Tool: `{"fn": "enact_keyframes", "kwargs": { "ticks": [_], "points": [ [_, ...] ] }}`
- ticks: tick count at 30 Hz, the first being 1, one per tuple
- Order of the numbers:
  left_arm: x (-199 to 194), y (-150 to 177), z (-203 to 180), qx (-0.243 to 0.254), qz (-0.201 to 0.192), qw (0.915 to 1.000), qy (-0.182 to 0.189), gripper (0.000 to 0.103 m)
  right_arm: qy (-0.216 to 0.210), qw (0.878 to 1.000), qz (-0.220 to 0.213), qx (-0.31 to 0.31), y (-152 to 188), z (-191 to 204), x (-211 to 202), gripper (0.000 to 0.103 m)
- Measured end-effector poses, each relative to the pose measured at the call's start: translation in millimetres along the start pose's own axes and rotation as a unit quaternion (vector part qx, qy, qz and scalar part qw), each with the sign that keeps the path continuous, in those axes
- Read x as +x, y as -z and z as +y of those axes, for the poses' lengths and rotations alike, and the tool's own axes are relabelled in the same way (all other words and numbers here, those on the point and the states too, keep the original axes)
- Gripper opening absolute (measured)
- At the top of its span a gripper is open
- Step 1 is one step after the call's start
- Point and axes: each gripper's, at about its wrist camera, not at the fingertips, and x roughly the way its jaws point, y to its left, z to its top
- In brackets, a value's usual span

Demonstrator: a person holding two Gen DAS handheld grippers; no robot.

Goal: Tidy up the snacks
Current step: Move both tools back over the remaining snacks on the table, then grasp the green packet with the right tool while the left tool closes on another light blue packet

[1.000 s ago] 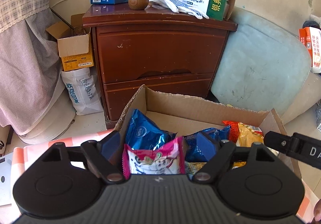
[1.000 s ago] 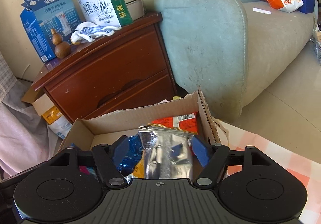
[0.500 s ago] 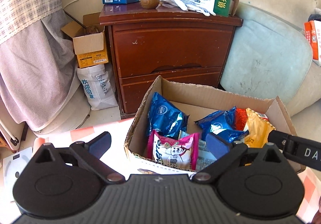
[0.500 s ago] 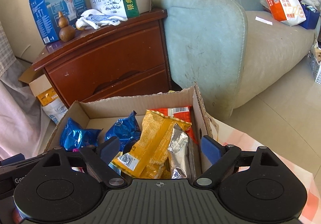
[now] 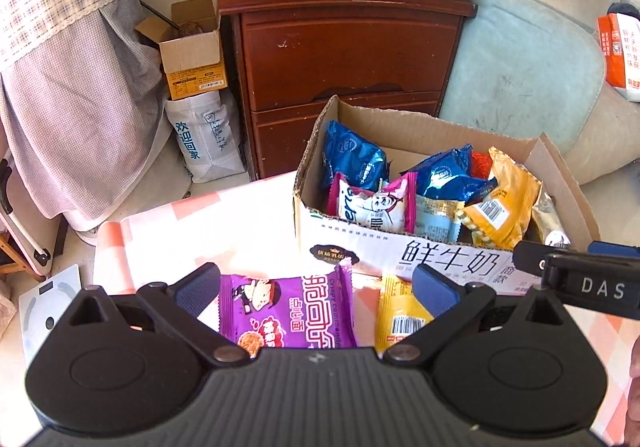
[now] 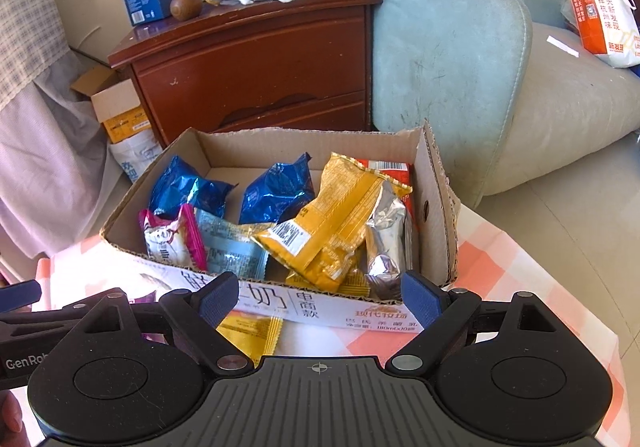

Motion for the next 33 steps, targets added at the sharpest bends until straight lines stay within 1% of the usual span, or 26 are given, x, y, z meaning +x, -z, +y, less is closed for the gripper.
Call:
{"fn": "enact_keyframes", "kwargs": {
  "ticks": [8,13,19,24,29,33],
  "points": [
    [-20,21,36,-0.018,0.01,0.9998,-0.001,0.102,-0.029,0.998,0.029,-0.045,24,15,-9,0.092],
    [-20,32,54,-0.027,0.025,0.9993,-0.001,0.102,-0.046,0.995,0.046,-0.073,43,26,-18,0.092],
    [-16,50,66,-0.019,0.043,0.9989,-0.009,0.102,-0.068,0.99,0.061,-0.109,67,40,-30,0.092],
    [-11,64,73,-0.021,0.058,0.9981,-0.008,0.102,-0.089,0.985,0.081,-0.126,84,48,-33,0.092],
    [-3,73,78,-0.017,0.065,0.9975,-0.019,0.102,-0.114,0.975,0.114,-0.156,106,59,-27,0.092],
    [5,79,82,-0.02,0.08,0.9966,-0.009,0.102,-0.121,0.967,0.132,-0.182,119,64,-22,0.092]
  ]
}}
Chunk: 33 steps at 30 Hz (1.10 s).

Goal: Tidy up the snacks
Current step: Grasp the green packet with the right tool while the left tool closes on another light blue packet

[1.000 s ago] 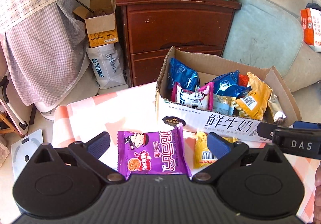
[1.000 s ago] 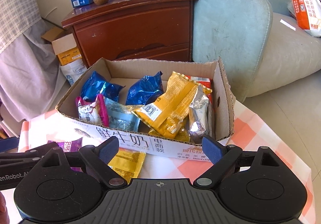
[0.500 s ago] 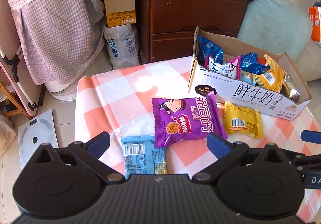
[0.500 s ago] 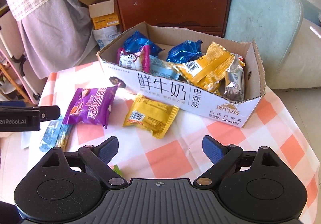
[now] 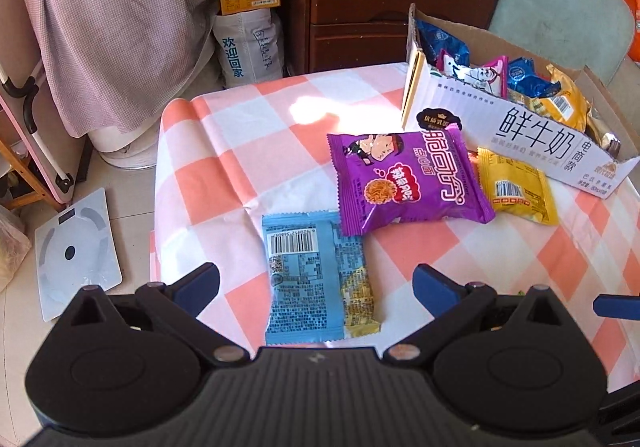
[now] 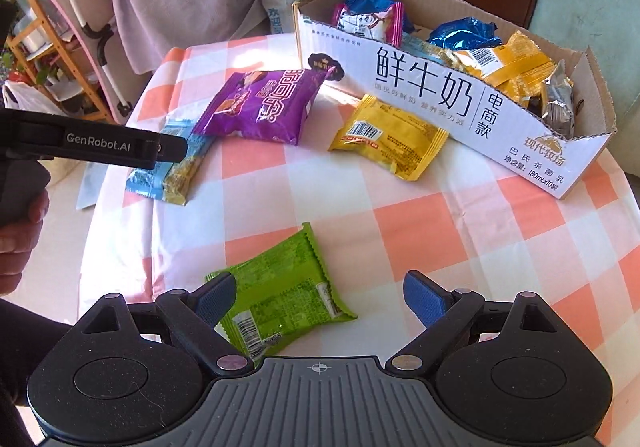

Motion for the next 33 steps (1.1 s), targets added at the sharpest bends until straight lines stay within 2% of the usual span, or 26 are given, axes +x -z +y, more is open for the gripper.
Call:
{"fn": "enact_keyframes", "kwargs": {
  "ticks": [8,19,29,33],
  "points": [
    [18,7,0,0.007,0.022,0.9997,0.001,0.102,-0.006,1.0,0.018,-0.021,8,4,12,0.095],
    [34,12,-13,0.033,0.028,0.999,-0.004,0.102,0.012,0.998,0.021,-0.064,8,20,26,0.097],
    [33,16,-17,0.036,0.016,0.9992,0.0,0.102,0.02,0.997,0.016,-0.077,10,27,31,0.097],
    [28,17,-20,0.04,0.014,0.9991,0.01,0.09,0.013,0.997,0.014,-0.07,10,25,30,0.092]
  ]
}}
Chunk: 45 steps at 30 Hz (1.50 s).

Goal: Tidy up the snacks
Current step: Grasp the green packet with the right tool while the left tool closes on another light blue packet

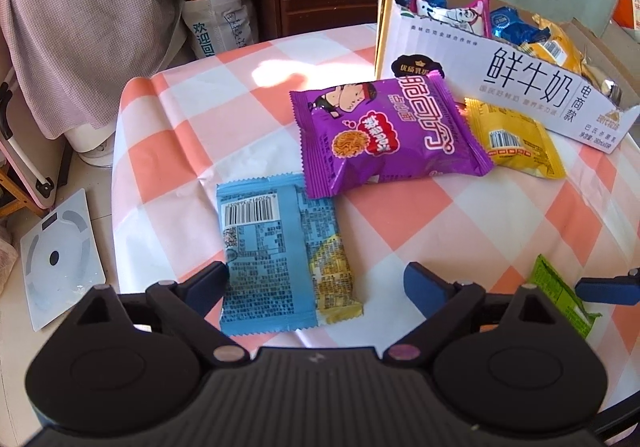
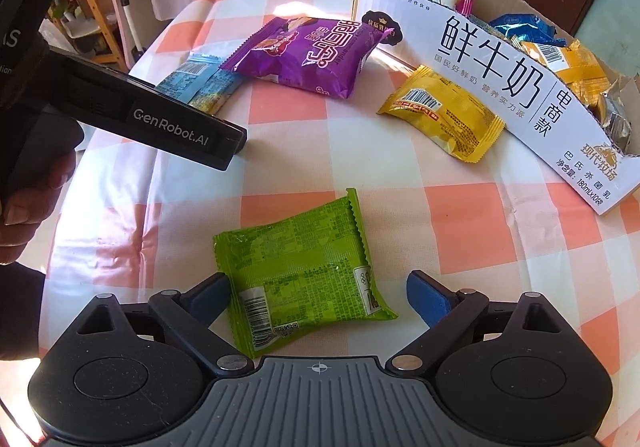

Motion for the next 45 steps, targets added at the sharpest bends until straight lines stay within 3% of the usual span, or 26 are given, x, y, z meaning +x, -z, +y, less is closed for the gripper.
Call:
{"fn": "enact_keyframes", "kwargs": {
  "ticks": [4,7,18,24,28,33,35,38,39,40,45],
  "points": [
    [-6,1,-6,0.013,-0.006,0.9999,0.007,0.073,0.001,1.0,-0.011,-0.001,-1,1,-4,0.075],
    [-8,2,-9,0.017,-0.008,0.9998,0.009,0.066,-0.007,1.0,-0.016,0.01,-2,-3,-6,0.067],
    [-20,2,-9,0.01,-0.016,0.9996,0.021,0.065,-0.03,0.998,-0.024,0.053,-10,-18,-13,0.046],
    [-33,0,-2,-0.001,-0.031,0.9991,0.029,0.065,-0.045,0.996,-0.02,0.069,-10,-31,-17,0.05],
    [-37,-1,-1,-0.002,-0.036,0.9989,0.028,0.065,-0.059,0.996,-0.018,0.058,-6,-26,-17,0.077],
    [-37,0,-3,0.001,-0.034,0.999,0.03,0.065,-0.041,0.999,-0.003,-0.002,0,2,-5,0.086],
    [-38,0,-2,0.001,-0.035,0.999,0.029,0.065,-0.018,0.999,-0.012,-0.024,3,9,-4,0.084],
    [-39,0,-2,0.0,-0.037,0.9989,0.029,0.065,-0.013,0.999,-0.02,-0.023,3,7,-7,0.072],
    [-39,0,-2,0.0,-0.038,0.9989,0.027,0.065,-0.016,1.0,-0.023,-0.014,2,4,-8,0.058],
    [-40,0,-3,0.002,-0.04,0.9989,0.024,0.065,-0.022,0.999,-0.023,-0.004,0,0,-10,0.055],
    [-46,-2,-7,0.009,-0.055,0.9984,0.012,0.065,-0.014,0.999,-0.032,0.014,-2,-9,-13,0.053]
  ]
}}
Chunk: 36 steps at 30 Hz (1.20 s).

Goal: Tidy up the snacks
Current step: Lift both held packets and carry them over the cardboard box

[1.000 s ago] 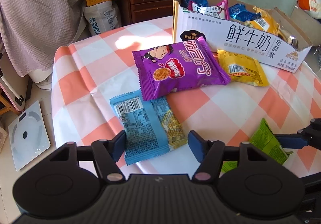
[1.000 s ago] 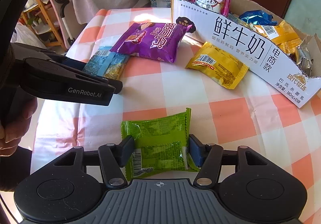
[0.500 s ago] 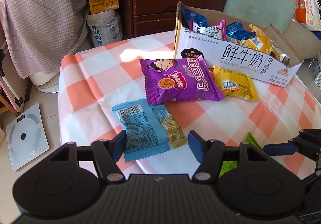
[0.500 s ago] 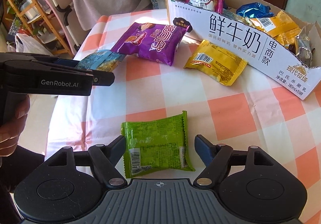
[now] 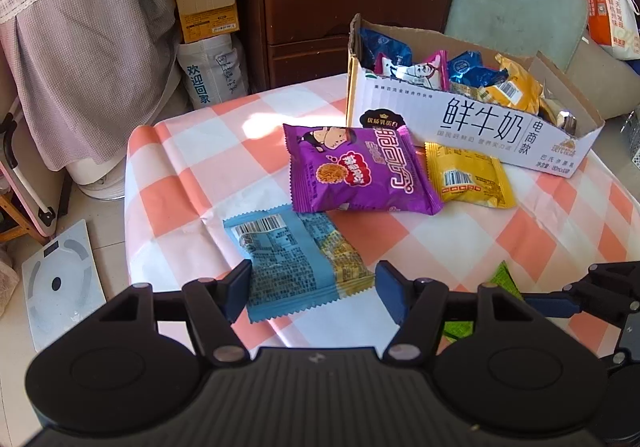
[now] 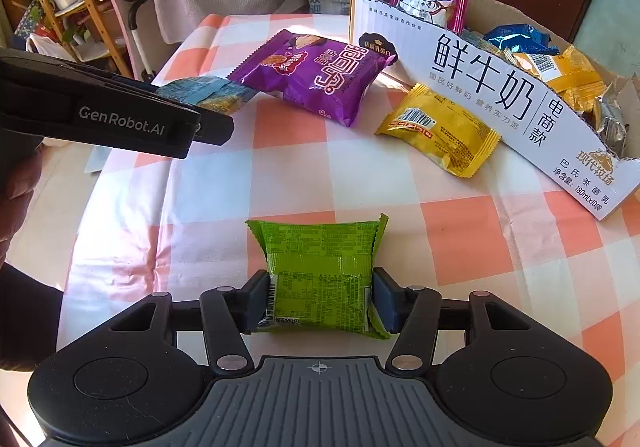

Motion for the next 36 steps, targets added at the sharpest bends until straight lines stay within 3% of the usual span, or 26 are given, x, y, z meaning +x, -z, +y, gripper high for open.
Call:
{"fn": "enact_keyframes", "kwargs": {
  "ticks": [19,36],
  "points": [
    [-19,-18,-14,-0.003,-0.042,0.9991,0.003,0.065,0.018,0.993,-0.095,0.071,-32,-33,-42,0.054],
    [-43,-57,-26,-0.036,-0.097,0.9938,0.041,0.065,0.032,0.976,-0.165,0.142,-63,-72,-72,0.054]
  ]
}}
